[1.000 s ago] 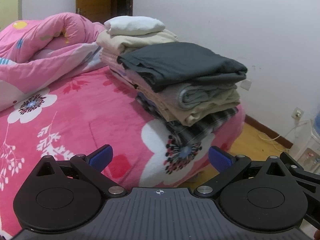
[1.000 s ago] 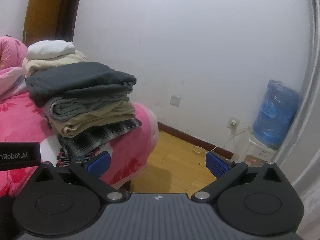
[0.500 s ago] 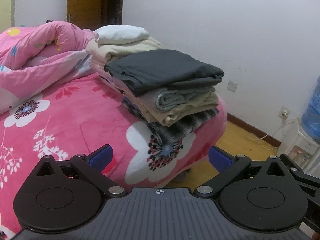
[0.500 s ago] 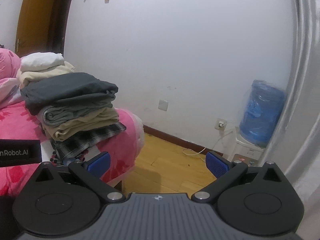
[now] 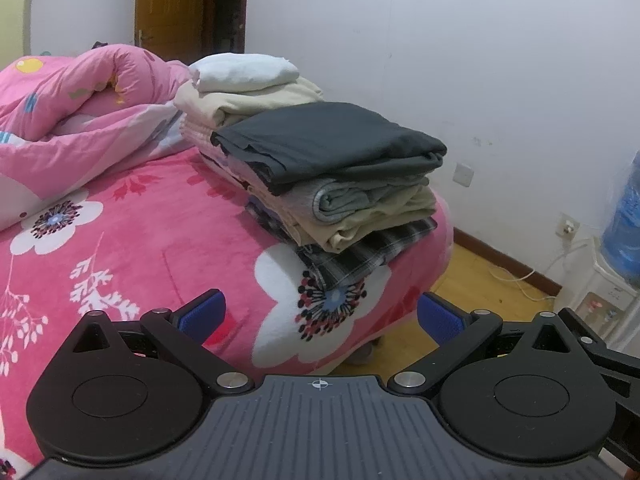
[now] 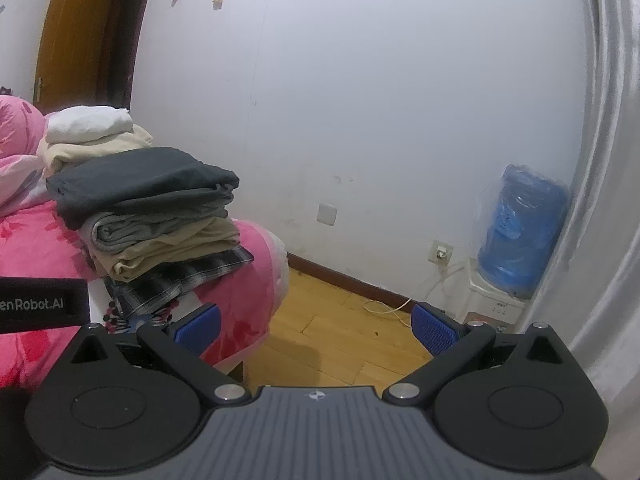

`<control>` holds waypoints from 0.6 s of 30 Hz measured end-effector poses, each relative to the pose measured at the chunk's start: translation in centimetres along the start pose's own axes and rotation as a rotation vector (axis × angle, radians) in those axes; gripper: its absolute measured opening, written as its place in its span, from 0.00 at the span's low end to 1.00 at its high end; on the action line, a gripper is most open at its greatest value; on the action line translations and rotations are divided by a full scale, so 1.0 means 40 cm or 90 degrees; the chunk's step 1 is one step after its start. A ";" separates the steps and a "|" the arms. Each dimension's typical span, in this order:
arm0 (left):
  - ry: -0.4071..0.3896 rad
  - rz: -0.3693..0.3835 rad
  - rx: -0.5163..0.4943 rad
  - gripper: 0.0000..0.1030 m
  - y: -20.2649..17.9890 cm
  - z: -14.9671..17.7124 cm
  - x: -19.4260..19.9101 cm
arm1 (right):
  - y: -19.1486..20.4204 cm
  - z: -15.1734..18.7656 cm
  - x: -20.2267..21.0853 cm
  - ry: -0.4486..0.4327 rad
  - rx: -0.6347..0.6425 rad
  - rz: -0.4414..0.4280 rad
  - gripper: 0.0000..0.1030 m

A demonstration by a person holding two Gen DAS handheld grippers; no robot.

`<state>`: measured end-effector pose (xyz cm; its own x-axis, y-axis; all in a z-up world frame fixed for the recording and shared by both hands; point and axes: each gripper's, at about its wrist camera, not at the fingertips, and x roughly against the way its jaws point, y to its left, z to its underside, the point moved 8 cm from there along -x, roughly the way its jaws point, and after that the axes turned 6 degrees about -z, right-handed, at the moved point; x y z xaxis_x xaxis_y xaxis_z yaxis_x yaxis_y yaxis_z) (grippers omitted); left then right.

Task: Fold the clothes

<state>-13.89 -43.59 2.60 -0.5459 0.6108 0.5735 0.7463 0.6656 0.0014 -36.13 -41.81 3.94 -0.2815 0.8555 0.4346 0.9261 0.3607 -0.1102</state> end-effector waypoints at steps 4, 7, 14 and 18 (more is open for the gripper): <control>0.002 -0.001 0.002 1.00 0.004 0.001 -0.004 | 0.007 0.001 -0.003 0.001 0.002 -0.002 1.00; 0.003 -0.002 0.002 1.00 0.007 0.003 -0.004 | 0.011 0.003 -0.005 0.004 0.003 -0.004 1.00; 0.001 -0.021 0.008 1.00 0.038 0.005 -0.008 | 0.040 0.004 -0.009 0.006 0.007 -0.017 1.00; 0.002 -0.039 0.016 1.00 0.067 0.006 -0.011 | 0.073 0.003 -0.012 0.006 0.015 -0.034 1.00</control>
<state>-11.73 -41.97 2.14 -0.5893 0.5674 0.5752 0.7018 0.7122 0.0164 -33.34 -41.13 3.32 -0.3272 0.8313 0.4494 0.9038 0.4141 -0.1080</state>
